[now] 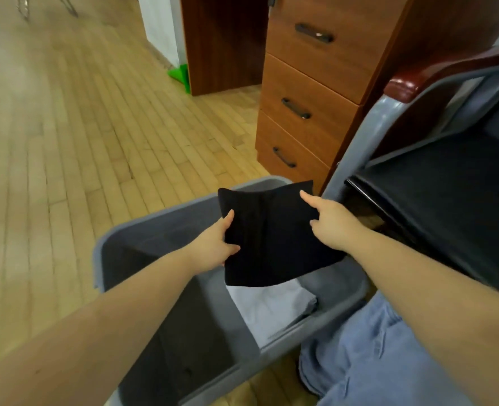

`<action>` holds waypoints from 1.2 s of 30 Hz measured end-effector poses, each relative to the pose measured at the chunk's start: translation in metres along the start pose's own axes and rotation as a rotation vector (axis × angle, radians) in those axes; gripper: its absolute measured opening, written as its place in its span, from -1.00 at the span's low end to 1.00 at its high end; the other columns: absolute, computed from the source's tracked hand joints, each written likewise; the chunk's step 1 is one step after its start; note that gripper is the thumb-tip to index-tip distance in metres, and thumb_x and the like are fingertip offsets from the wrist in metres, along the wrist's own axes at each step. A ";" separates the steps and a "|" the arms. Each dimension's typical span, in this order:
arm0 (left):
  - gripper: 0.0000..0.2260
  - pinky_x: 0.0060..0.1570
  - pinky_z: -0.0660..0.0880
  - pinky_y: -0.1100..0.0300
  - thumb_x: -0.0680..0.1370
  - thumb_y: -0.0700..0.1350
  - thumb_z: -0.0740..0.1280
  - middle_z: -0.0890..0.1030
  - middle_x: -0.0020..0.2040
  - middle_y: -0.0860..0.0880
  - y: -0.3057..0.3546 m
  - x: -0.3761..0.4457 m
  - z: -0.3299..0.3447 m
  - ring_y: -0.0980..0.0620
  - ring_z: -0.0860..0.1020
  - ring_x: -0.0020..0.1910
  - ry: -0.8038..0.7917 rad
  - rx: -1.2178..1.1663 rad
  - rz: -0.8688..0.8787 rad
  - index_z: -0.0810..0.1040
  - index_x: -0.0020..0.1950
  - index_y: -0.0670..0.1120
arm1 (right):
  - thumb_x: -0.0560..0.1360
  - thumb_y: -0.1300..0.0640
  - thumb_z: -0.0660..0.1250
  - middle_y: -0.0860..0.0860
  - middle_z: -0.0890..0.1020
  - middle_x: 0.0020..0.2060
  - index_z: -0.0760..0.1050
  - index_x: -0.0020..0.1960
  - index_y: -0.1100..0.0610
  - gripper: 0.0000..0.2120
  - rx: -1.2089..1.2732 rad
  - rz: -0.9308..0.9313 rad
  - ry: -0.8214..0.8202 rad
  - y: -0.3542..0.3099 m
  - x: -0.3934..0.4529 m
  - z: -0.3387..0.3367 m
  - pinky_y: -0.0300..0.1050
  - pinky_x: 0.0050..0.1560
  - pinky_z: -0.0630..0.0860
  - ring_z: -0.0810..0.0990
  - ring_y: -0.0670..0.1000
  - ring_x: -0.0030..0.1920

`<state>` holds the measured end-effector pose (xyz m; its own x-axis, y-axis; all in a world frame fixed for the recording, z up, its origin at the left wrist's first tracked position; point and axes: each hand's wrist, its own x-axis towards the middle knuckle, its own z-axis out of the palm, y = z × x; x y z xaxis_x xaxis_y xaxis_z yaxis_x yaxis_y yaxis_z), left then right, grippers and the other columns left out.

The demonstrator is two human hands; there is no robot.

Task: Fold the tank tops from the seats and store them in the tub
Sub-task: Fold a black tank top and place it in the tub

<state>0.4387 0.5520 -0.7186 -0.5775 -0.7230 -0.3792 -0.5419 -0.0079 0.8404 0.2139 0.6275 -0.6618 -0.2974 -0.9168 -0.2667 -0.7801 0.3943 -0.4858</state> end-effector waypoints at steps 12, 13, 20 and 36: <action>-0.25 -0.11 0.33 0.61 0.59 -0.35 0.20 -0.02 0.59 0.09 -0.086 -0.015 0.068 0.02 0.28 0.45 0.038 -0.059 -0.152 -0.20 0.58 -0.01 | 0.56 0.42 0.10 -0.02 0.01 0.57 -0.12 0.57 -0.07 -0.25 -0.215 -0.017 -0.253 0.012 0.006 0.103 -0.18 0.25 0.36 0.21 0.05 0.49; -0.26 -0.11 0.31 0.59 0.59 -0.35 0.20 -0.02 0.59 0.09 -0.089 -0.017 0.071 0.02 0.29 0.45 0.037 -0.056 -0.171 -0.19 0.59 -0.01 | 0.55 0.43 0.10 -0.03 0.00 0.57 -0.13 0.57 -0.06 -0.24 -0.236 -0.014 -0.268 0.014 0.006 0.106 -0.19 0.27 0.35 0.20 0.04 0.50; -0.30 -0.03 0.23 0.51 0.62 -0.31 0.17 -0.13 0.59 0.01 -0.111 -0.037 0.066 -0.04 0.26 0.47 0.064 -0.033 -0.309 -0.20 0.59 0.00 | 0.50 0.47 0.09 0.01 -0.02 0.57 -0.12 0.57 -0.07 -0.19 -0.182 0.013 -0.347 0.005 0.009 0.132 -0.39 -0.29 0.33 0.34 0.05 0.42; -0.34 0.37 0.31 0.08 0.59 -0.37 0.11 -0.08 0.58 -0.15 -0.156 -0.076 0.049 -0.13 0.24 0.49 0.164 0.083 -0.542 -0.18 0.58 -0.13 | 0.49 0.51 0.08 -0.02 -0.01 0.56 -0.15 0.57 -0.05 -0.17 -0.224 -0.127 -0.454 -0.045 -0.007 0.183 -0.18 0.21 0.46 0.35 0.03 0.42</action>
<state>0.5377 0.6423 -0.8398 -0.1052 -0.7286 -0.6768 -0.7839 -0.3580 0.5072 0.3522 0.6278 -0.7902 0.0369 -0.8171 -0.5753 -0.9081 0.2130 -0.3606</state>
